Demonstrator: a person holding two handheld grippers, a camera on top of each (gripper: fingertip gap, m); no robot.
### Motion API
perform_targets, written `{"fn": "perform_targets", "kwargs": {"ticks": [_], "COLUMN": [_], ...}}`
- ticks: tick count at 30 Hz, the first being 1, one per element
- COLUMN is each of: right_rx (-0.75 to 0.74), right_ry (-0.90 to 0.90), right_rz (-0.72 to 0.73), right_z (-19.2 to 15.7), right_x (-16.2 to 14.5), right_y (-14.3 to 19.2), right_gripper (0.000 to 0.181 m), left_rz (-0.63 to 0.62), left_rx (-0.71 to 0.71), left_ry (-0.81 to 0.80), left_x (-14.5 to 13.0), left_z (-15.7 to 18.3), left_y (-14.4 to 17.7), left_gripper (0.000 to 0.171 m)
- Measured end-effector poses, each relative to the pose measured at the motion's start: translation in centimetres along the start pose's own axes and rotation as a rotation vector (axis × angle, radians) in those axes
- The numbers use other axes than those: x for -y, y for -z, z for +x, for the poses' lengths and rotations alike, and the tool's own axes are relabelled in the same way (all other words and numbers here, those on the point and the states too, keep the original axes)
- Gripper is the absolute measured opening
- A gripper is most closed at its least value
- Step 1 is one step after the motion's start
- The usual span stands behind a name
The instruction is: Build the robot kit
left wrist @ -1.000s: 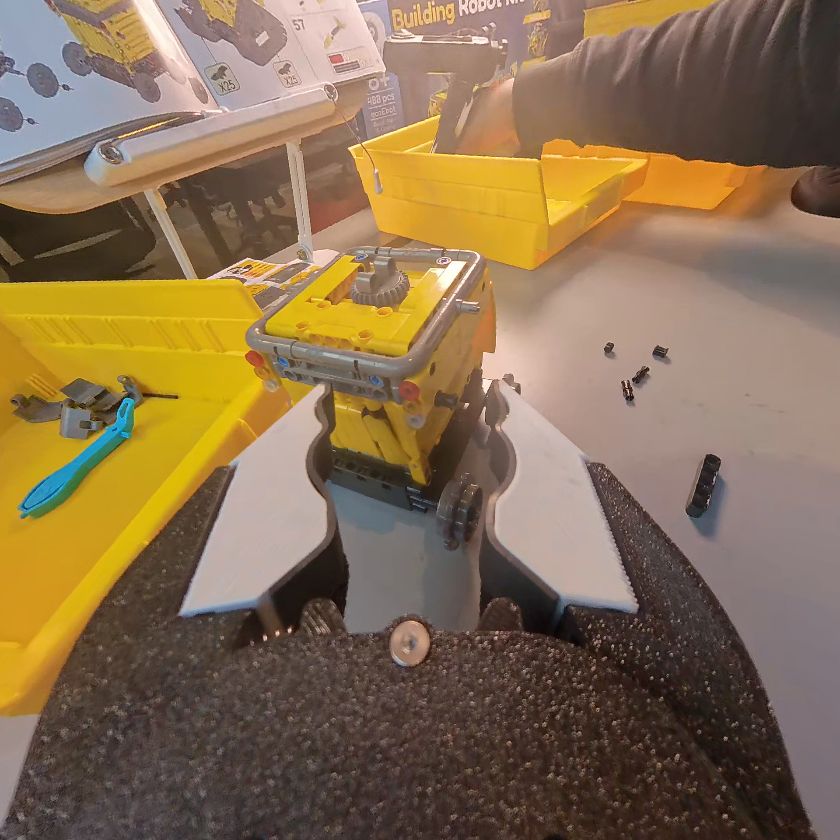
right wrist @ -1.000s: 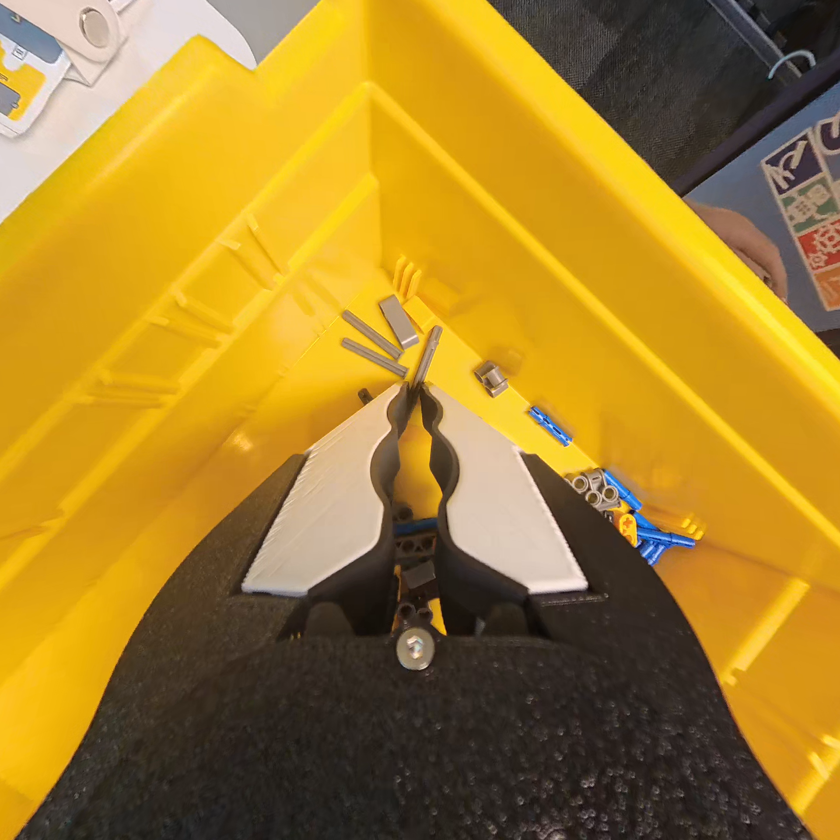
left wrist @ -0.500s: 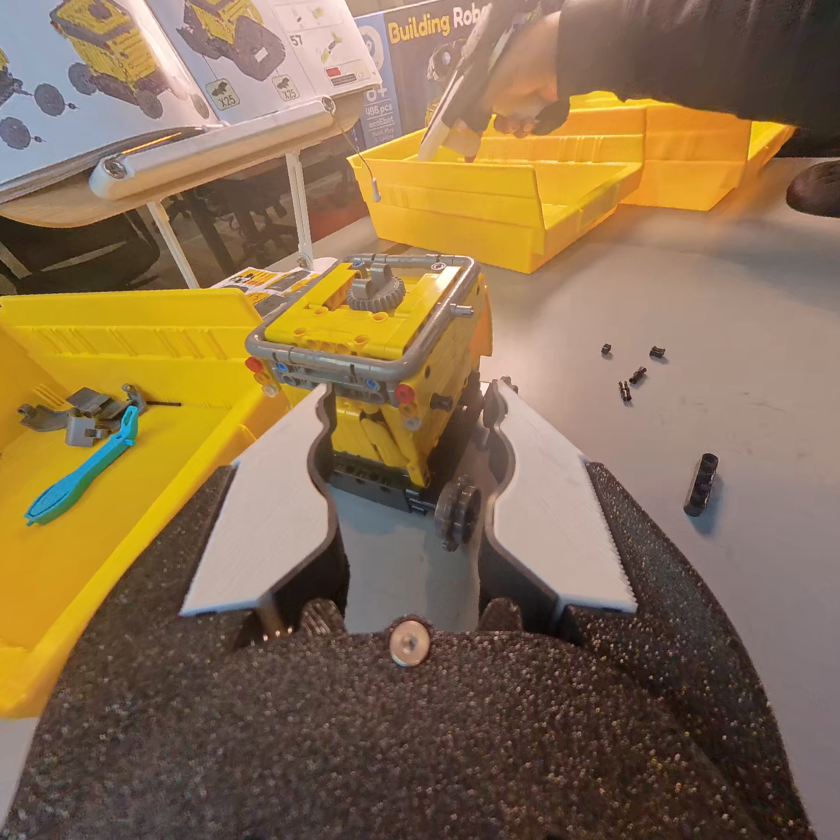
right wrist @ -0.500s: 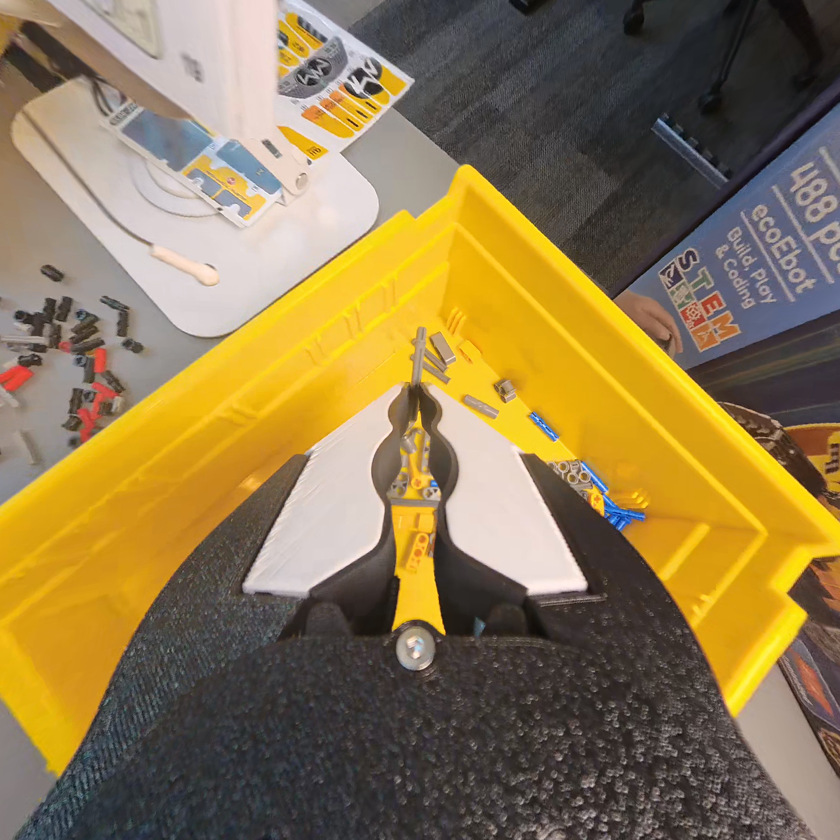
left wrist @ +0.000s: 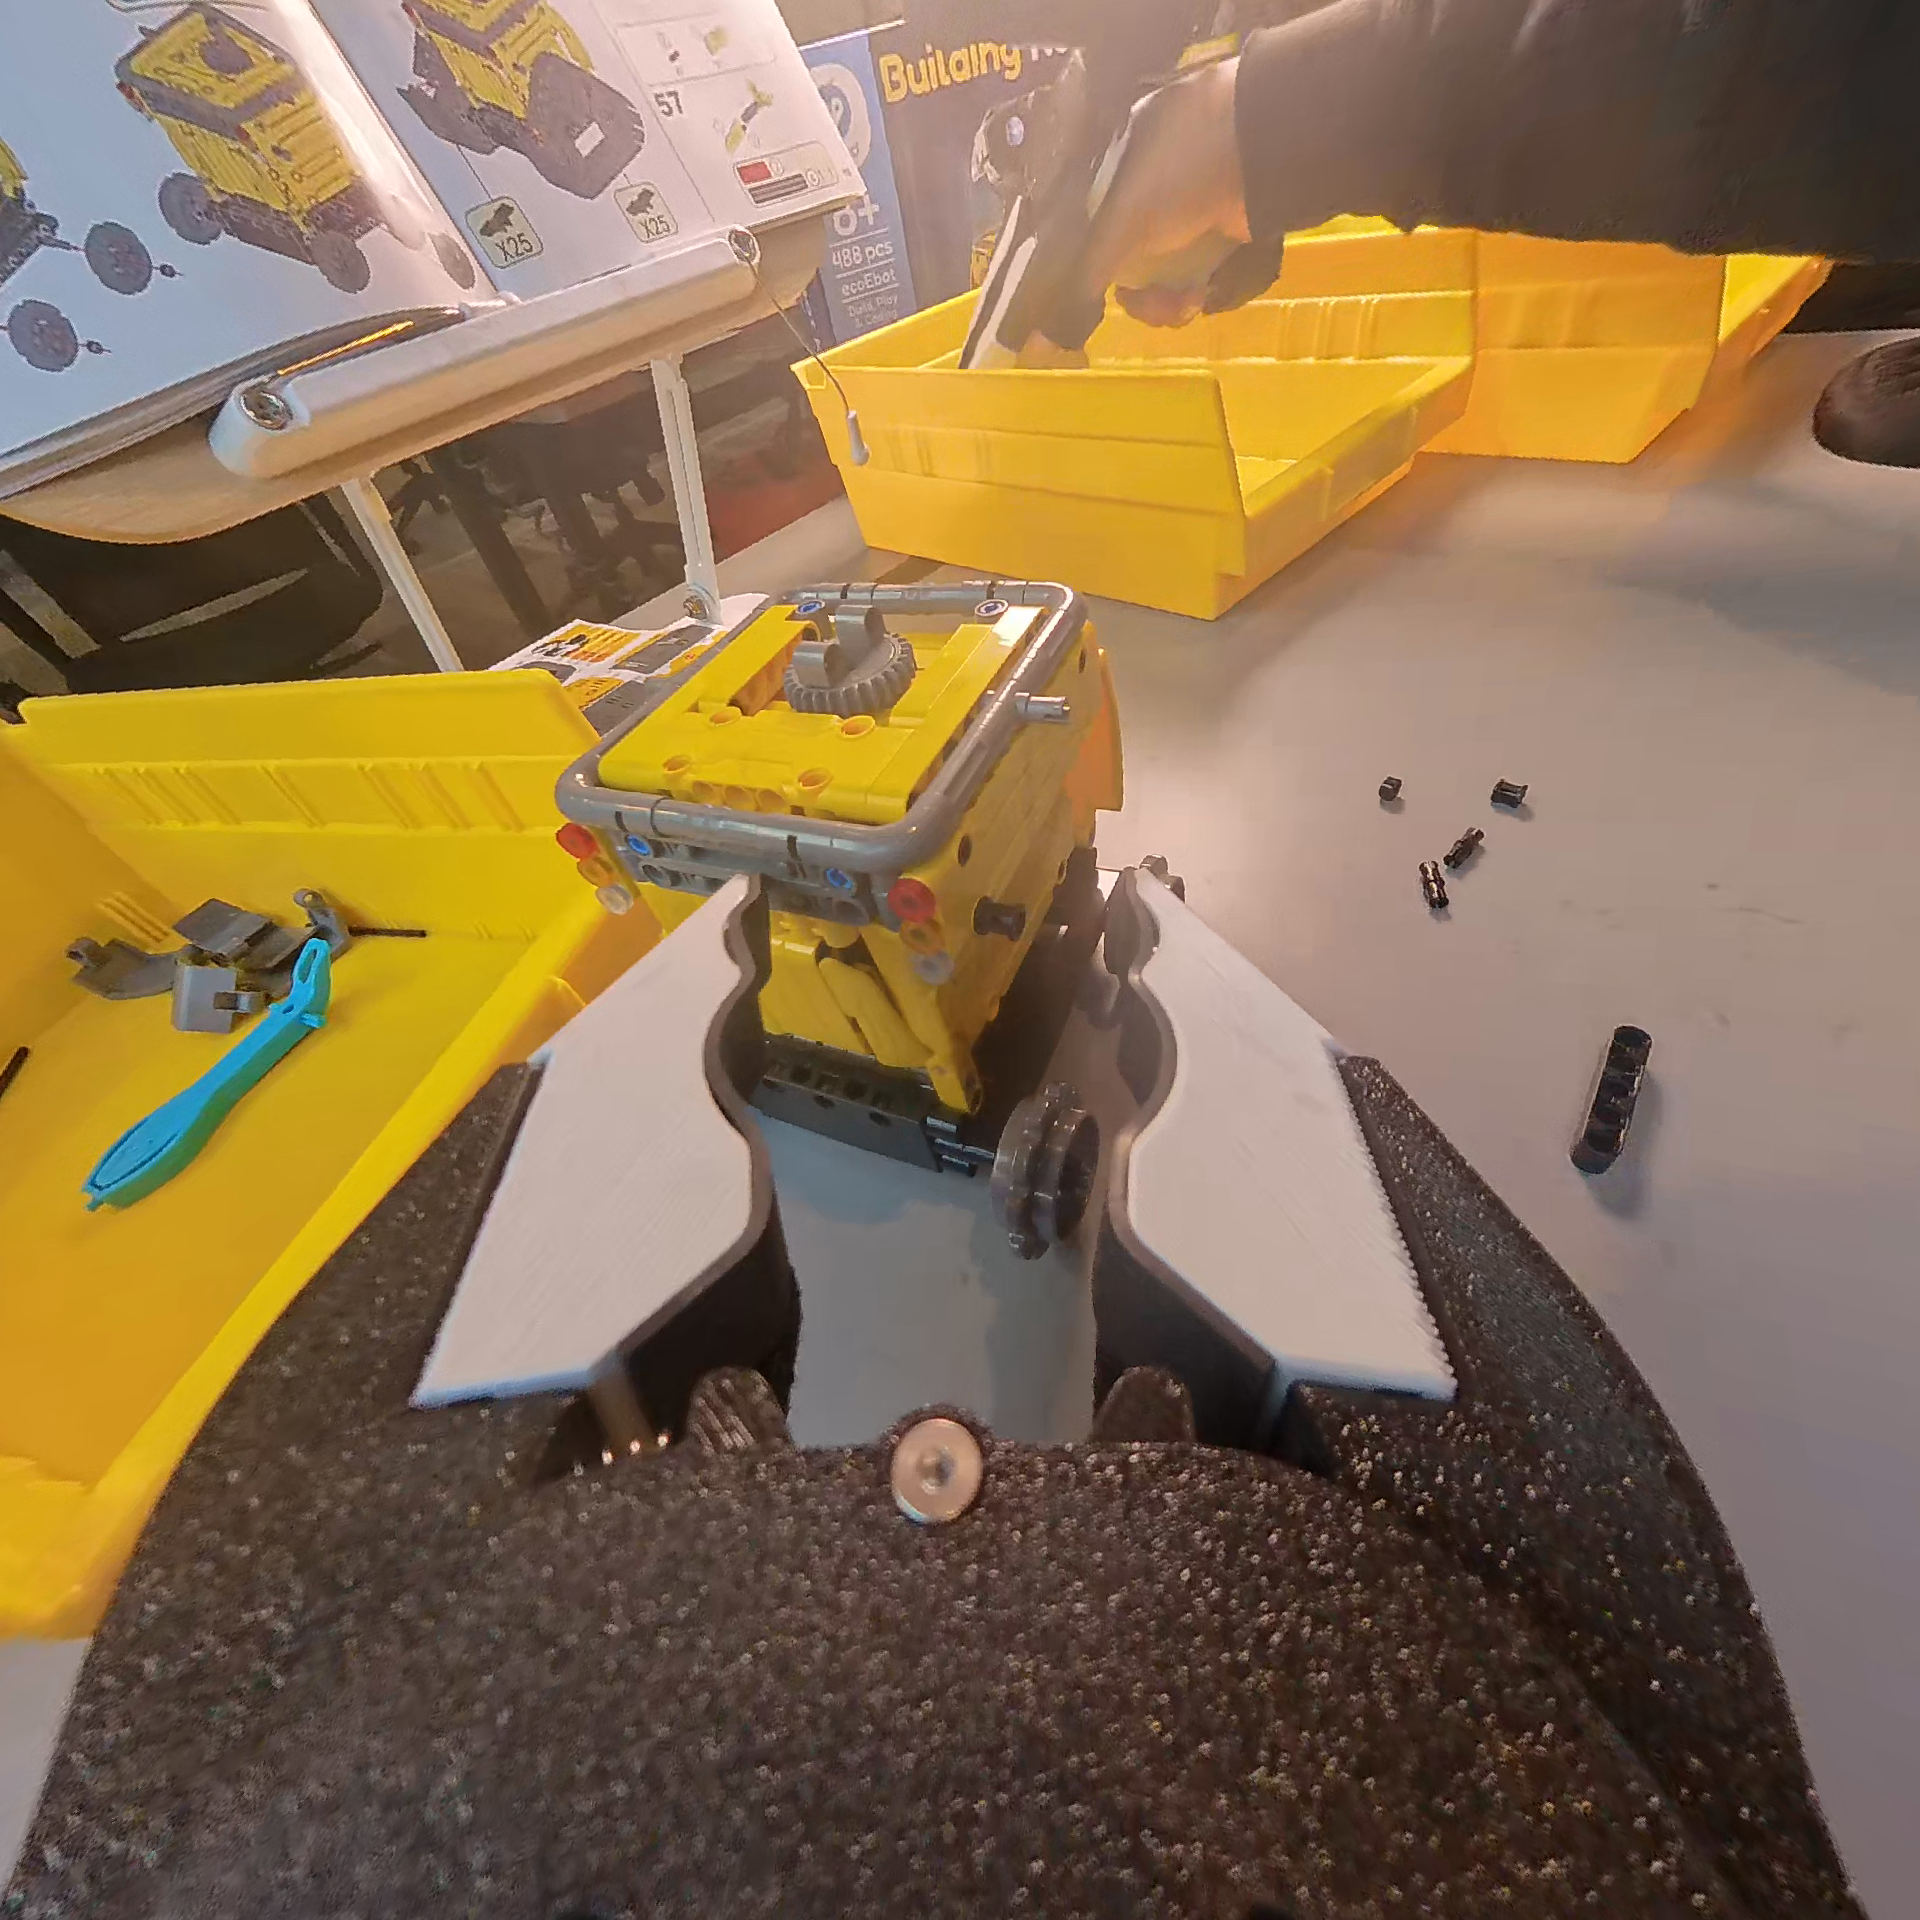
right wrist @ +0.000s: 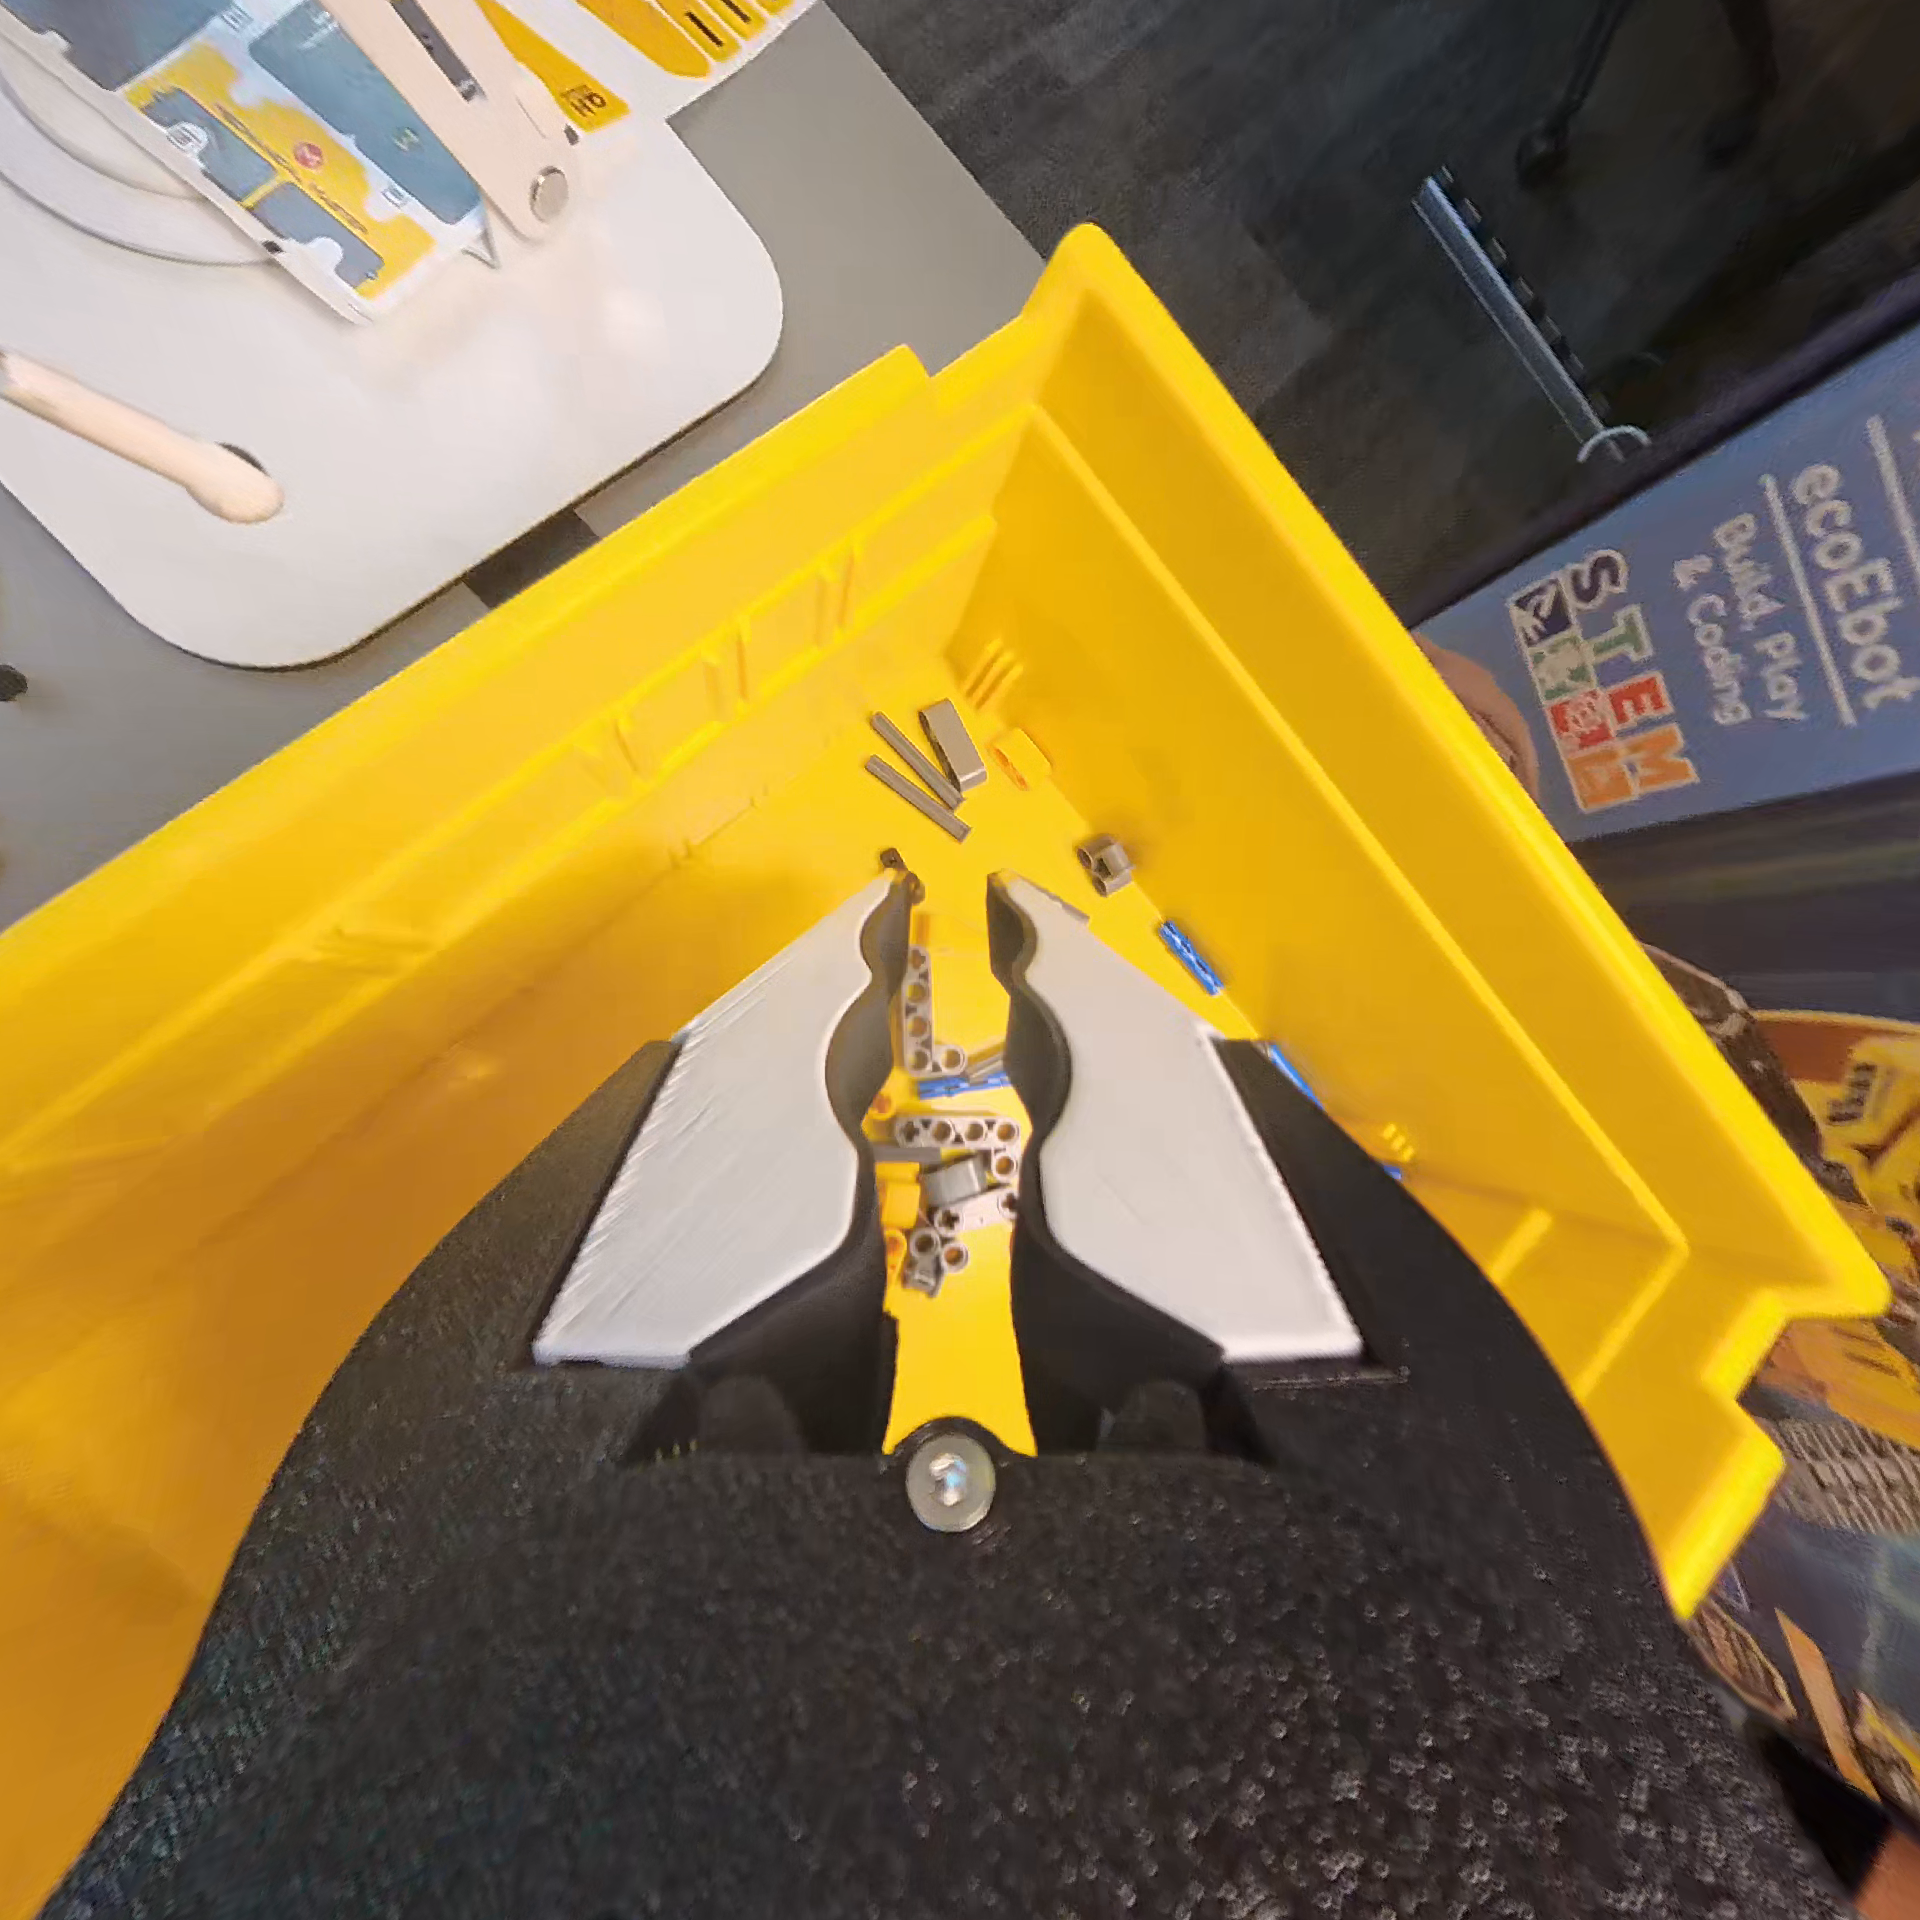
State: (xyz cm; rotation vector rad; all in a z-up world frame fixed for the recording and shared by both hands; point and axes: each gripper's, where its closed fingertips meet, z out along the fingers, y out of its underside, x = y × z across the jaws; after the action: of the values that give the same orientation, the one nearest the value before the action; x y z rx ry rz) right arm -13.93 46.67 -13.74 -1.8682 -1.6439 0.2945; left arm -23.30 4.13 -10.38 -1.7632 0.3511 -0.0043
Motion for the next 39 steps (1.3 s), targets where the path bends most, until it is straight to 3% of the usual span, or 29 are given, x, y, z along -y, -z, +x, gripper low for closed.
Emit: {"fn": "perform_targets", "kwargs": {"ticks": [8,21,25,31,36,39], "right_rx": [0.122,0.229,0.221,0.192,0.268,0.33], "right_ry": [-0.002,0.035,0.047,0.135,0.24,0.302], "right_rz": [-0.061,-0.097,-0.022,0.092,0.257,0.255], "right_z": [-0.1,-1.4,-1.9,-4.9,-14.6,-21.5], "right_x": [-0.6,-1.3,0.0,1.7,0.7,-3.1], "right_y": [-4.5,-4.7,-1.5,7.4,15.3,16.0], "right_gripper": [0.019,0.004,0.004,0.004,0.004,0.004], "left_rz": [-0.012,-0.016,-0.015,-0.017,-0.011,0.001], "left_rx": [-0.002,-0.013,-0.011,-0.016,-0.021,-0.01], "left_ry": [0.021,0.025,0.019,0.01,-0.022,-0.04], "left_x": [-0.2,-0.3,-0.3,-0.3,-0.1,0.1], "left_z": [-0.2,-0.2,-0.1,0.0,0.5,0.5], "left_y": [-0.1,-0.3,-0.3,-0.3,-0.1,0.0], "left_gripper": [0.064,0.065,0.065,0.067,0.065,0.064]}}
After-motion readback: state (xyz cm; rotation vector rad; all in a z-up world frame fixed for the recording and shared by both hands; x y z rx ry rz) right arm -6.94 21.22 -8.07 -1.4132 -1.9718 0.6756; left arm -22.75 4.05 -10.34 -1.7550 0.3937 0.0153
